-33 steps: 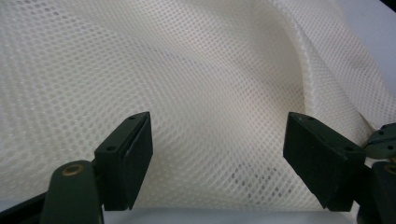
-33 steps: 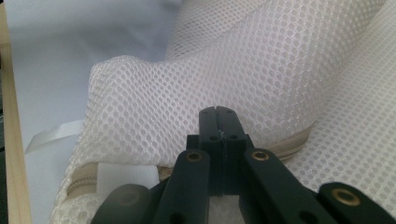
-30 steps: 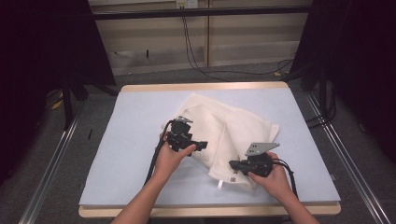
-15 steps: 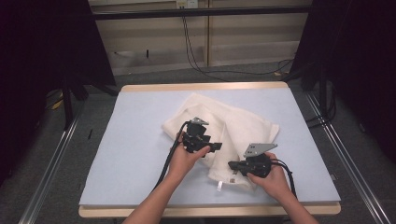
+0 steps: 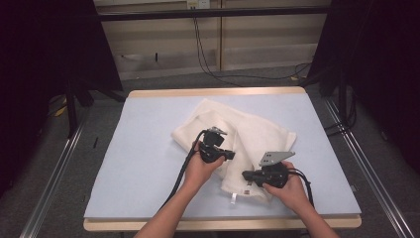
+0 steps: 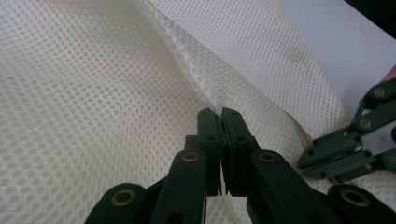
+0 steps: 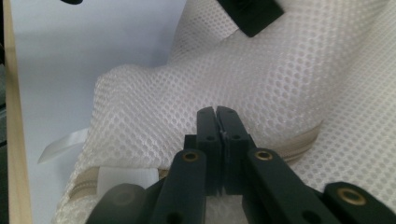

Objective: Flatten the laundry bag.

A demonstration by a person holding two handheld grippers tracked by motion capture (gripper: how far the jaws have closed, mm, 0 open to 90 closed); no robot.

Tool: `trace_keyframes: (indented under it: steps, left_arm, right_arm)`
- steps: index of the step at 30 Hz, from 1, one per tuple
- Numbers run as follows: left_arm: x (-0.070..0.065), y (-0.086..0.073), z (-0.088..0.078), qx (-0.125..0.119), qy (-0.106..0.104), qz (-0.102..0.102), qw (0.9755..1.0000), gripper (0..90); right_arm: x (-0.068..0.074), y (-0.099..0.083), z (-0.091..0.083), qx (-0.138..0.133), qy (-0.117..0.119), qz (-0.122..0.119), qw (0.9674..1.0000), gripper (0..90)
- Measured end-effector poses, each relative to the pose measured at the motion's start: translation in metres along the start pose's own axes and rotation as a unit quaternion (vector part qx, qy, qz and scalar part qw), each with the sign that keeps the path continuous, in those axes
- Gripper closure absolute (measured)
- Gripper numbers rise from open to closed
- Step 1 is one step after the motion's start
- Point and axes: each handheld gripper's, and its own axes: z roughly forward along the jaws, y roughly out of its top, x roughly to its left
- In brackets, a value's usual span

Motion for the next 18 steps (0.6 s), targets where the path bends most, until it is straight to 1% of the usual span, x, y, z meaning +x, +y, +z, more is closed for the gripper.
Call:
trace_keyframes:
  steps: [1,2,3,5,6,7,9,10,11,13,15,16,17,18]
  left_arm:
    - [-0.001,-0.001,-0.001,-0.002,0.001,-0.004,1.0000,87.5]
    - [-0.001,-0.002,-0.004,0.000,-0.001,-0.002,1.0000,87.6]
    - [-0.001,-0.005,-0.006,0.001,0.002,0.002,1.0000,87.7]
    - [0.000,-0.008,-0.010,0.000,-0.002,0.000,1.0000,87.7]
    - [0.001,-0.012,-0.012,-0.005,-0.004,-0.005,1.0000,87.7]
    - [0.001,-0.014,-0.014,-0.004,-0.002,-0.004,1.0000,87.7]
    - [0.002,-0.019,-0.017,-0.002,-0.004,-0.002,1.0000,87.8]
    - [0.002,-0.021,-0.019,-0.002,-0.004,0.000,1.0000,87.8]
    - [0.001,-0.022,-0.020,-0.002,-0.006,-0.001,1.0000,87.8]
    - [0.001,-0.026,-0.023,-0.005,-0.007,-0.002,1.0000,87.8]
    - [0.001,-0.030,-0.025,-0.007,-0.009,-0.005,0.9999,87.8]
    - [0.001,-0.031,-0.026,-0.007,-0.009,-0.007,0.9999,87.8]
    - [0.001,-0.032,-0.026,-0.005,-0.009,-0.005,0.9999,87.8]
    - [0.001,-0.033,-0.026,-0.007,-0.009,-0.007,0.9999,87.8]
  right_arm:
    - [-0.001,0.001,-0.002,-0.003,0.001,0.004,1.0000,85.2]
    - [-0.003,0.002,-0.005,-0.005,0.000,0.006,1.0000,84.5]
    - [-0.004,0.002,-0.008,-0.008,-0.002,0.009,0.9999,83.7]
    - [-0.009,0.003,-0.016,-0.016,-0.007,0.016,0.9997,80.9]
    - [-0.011,0.003,-0.020,-0.017,-0.014,0.018,0.9996,79.6]
    - [-0.015,0.002,-0.024,-0.016,-0.029,0.017,0.9993,77.8]
    - [-0.022,-0.001,-0.027,-0.015,-0.049,0.019,0.9985,74.6]
    - [-0.024,-0.003,-0.027,-0.011,-0.057,0.017,0.9982,73.3]
    - [-0.026,-0.004,-0.027,-0.003,-0.072,0.011,0.9973,72.0]
    - [-0.031,-0.007,-0.027,0.003,-0.093,0.008,0.9956,68.3]
    - [-0.034,-0.008,-0.026,0.004,-0.103,0.014,0.9945,67.4]
    - [-0.036,-0.008,-0.026,0.002,-0.107,0.017,0.9941,65.2]
    - [-0.036,-0.008,-0.025,0.002,-0.114,0.018,0.9933,62.7]
    - [-0.037,-0.008,-0.025,0.001,-0.115,0.018,0.9931,60.0]
